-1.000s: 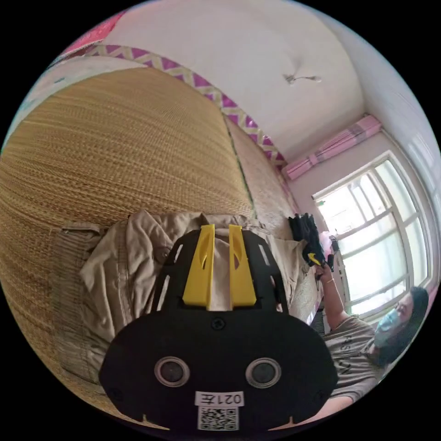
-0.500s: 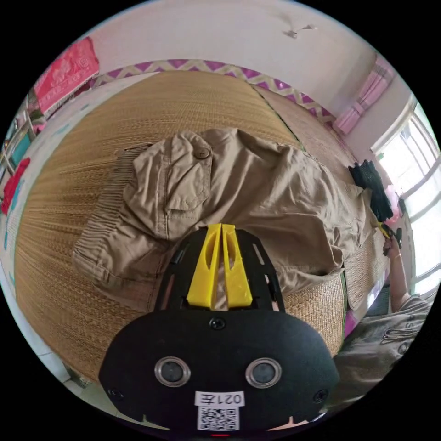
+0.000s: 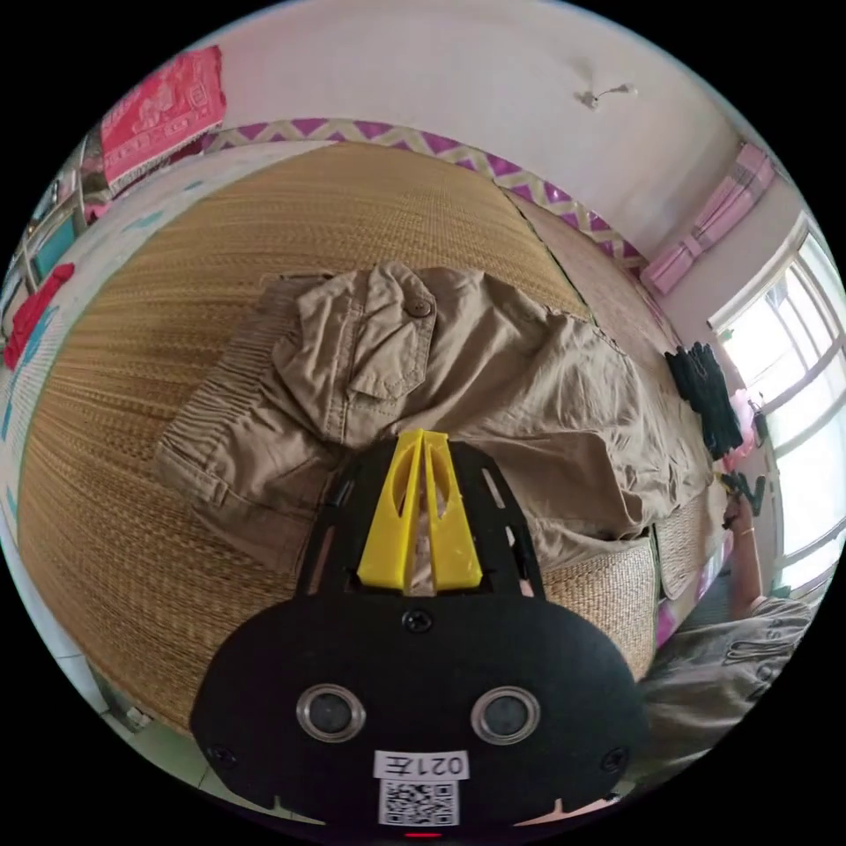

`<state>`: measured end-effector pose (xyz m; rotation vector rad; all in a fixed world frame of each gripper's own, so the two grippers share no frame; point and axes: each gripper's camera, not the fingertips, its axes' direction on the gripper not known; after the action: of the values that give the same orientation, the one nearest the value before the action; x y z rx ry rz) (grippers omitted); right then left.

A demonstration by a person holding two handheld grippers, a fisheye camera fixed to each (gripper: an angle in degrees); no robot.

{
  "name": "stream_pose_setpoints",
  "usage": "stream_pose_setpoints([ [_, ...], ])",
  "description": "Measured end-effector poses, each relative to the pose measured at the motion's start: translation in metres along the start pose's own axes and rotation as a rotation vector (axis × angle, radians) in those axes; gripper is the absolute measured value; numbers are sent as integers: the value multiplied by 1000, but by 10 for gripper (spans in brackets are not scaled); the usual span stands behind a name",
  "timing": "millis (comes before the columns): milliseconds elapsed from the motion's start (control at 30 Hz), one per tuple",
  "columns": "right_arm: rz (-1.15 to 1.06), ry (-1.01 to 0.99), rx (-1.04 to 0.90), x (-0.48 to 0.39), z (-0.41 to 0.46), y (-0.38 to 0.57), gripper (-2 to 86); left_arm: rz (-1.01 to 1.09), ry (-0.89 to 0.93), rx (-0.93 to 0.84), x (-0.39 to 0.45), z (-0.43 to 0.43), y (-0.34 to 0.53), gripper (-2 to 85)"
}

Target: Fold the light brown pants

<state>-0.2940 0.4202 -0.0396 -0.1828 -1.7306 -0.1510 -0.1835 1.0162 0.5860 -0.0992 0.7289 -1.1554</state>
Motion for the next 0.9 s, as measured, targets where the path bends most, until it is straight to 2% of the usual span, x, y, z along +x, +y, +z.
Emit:
stream_pose_setpoints([
  [67, -136, 103, 52, -44, -4, -22, -5, 59, -49, 67, 17, -13, 6, -9],
  [133, -299, 42, 46, -84, 7, -44, -4, 149, -48, 93, 42, -17, 5, -10],
  [200, -458, 42, 39, -127, 26, -68, -1, 172, -47, 63, 54, -9, -4, -10],
  [300, -730, 196, -2, -195, 67, -108, 41, 189, -96, 19, 65, 8, -18, -10],
  [367, -943, 299, -108, -234, 103, -132, 67, 178, -139, -19, 62, 17, -24, -10],
  [433, -1035, 323, -211, -252, 126, -147, 54, 138, -90, -32, 47, 25, -21, -10],
  [500, -1074, 292, -338, -263, 144, -159, 9, 98, -41, -14, 35, 26, -13, -10],
  [633, -1087, 241, -315, -291, 128, -186, -8, 38, 22, 73, 17, 14, 11, -10],
  [767, -1062, 255, -260, -317, 127, -217, -10, -6, -40, 136, 1, -2, 24, -9],
  [900, -1018, 342, -388, -331, 170, -233, -10, -110, 23, 100, -20, 5, 22, -10],
])
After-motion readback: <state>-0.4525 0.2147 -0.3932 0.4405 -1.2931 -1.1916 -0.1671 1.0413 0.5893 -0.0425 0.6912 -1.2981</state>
